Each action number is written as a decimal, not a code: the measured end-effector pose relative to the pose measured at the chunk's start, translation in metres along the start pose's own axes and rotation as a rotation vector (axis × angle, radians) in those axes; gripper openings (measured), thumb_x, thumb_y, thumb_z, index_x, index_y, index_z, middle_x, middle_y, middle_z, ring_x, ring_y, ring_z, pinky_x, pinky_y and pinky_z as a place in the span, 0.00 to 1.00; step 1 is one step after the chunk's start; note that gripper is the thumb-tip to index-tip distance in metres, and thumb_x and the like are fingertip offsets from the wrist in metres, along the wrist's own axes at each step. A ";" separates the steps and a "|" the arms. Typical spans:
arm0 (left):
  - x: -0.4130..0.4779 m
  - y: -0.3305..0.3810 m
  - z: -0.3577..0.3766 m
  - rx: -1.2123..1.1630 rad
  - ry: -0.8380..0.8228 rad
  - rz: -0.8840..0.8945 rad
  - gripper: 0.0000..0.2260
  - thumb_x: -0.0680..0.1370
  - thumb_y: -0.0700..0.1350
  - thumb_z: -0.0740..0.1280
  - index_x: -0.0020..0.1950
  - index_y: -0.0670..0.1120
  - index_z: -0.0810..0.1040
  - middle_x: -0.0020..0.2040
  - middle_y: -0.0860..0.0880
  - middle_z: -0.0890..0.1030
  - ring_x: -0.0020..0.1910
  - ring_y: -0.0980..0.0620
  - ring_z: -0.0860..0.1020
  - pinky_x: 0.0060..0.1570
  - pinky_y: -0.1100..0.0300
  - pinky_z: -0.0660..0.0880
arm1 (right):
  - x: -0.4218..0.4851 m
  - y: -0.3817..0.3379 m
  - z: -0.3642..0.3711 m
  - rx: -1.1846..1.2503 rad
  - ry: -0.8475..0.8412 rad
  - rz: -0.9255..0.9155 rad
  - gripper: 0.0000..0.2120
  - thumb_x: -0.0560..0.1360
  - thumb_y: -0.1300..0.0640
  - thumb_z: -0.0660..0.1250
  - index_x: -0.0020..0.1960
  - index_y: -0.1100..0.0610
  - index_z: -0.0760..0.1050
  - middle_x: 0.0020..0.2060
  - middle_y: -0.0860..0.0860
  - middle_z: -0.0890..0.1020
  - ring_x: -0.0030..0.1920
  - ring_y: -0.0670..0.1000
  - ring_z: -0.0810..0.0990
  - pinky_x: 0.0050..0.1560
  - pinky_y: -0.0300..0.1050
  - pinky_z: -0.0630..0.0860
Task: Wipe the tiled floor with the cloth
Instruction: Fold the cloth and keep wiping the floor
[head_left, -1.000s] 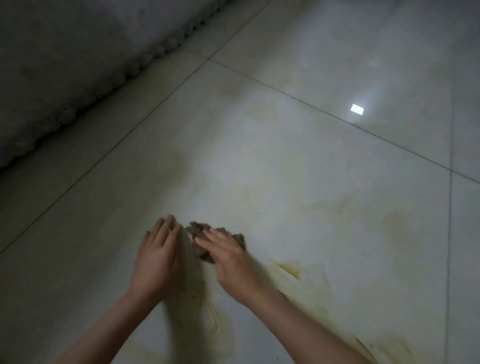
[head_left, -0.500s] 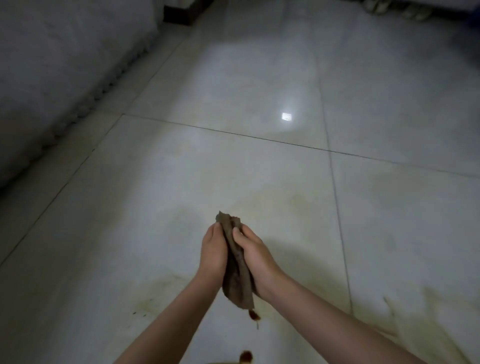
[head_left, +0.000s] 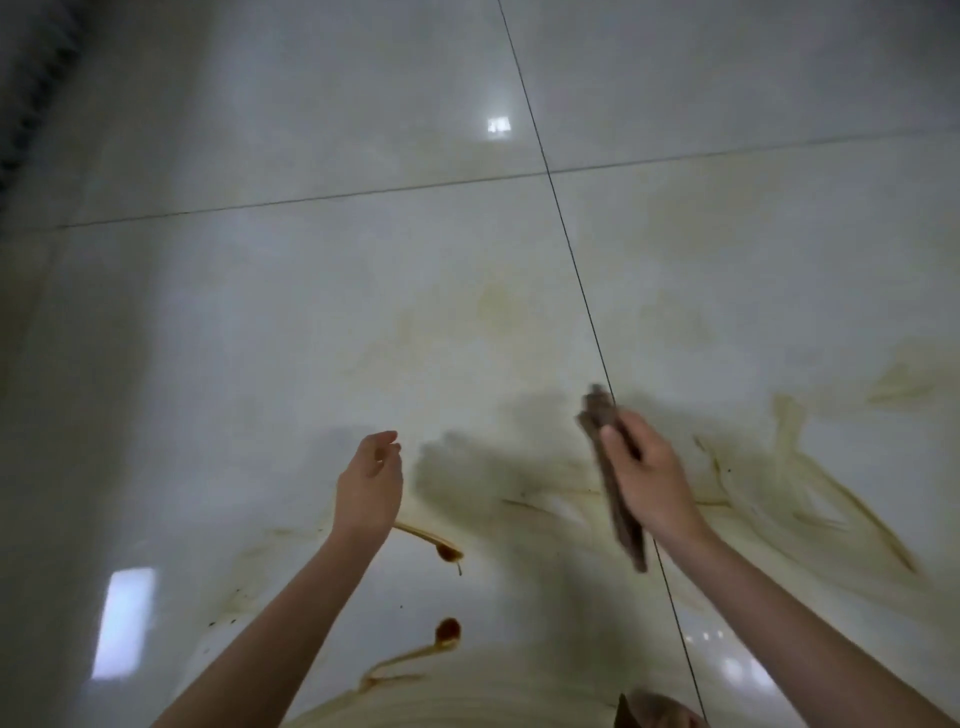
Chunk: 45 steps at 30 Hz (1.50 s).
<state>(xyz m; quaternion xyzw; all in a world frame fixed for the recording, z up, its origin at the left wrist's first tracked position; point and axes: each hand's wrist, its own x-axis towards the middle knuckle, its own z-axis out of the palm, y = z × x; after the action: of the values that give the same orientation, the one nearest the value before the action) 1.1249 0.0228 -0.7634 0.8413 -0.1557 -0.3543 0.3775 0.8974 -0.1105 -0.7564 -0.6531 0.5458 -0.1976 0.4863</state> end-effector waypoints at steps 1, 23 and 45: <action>0.001 -0.010 -0.005 0.174 0.013 0.077 0.15 0.82 0.41 0.57 0.69 0.45 0.71 0.66 0.46 0.75 0.62 0.48 0.74 0.60 0.57 0.69 | 0.007 0.019 -0.006 -0.111 0.027 -0.031 0.16 0.82 0.55 0.59 0.69 0.53 0.72 0.51 0.52 0.82 0.46 0.48 0.78 0.46 0.38 0.71; 0.081 -0.040 -0.033 1.256 -0.336 0.483 0.42 0.77 0.70 0.44 0.74 0.36 0.62 0.74 0.31 0.59 0.72 0.30 0.60 0.62 0.29 0.65 | 0.119 0.054 0.031 -0.932 -0.004 -0.486 0.24 0.81 0.53 0.50 0.75 0.58 0.64 0.72 0.60 0.68 0.75 0.60 0.61 0.73 0.60 0.58; 0.096 -0.024 -0.023 1.353 -0.586 0.081 0.43 0.71 0.76 0.39 0.60 0.51 0.13 0.59 0.43 0.11 0.60 0.43 0.14 0.66 0.37 0.27 | 0.056 0.053 0.057 -0.936 0.061 -0.246 0.24 0.80 0.53 0.50 0.73 0.59 0.67 0.73 0.59 0.67 0.75 0.57 0.62 0.74 0.58 0.55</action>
<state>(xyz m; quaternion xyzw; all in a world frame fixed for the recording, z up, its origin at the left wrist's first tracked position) 1.2081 -0.0002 -0.8165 0.7546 -0.4656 -0.3768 -0.2678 0.9329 -0.1339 -0.8422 -0.8554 0.5088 -0.0059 0.0973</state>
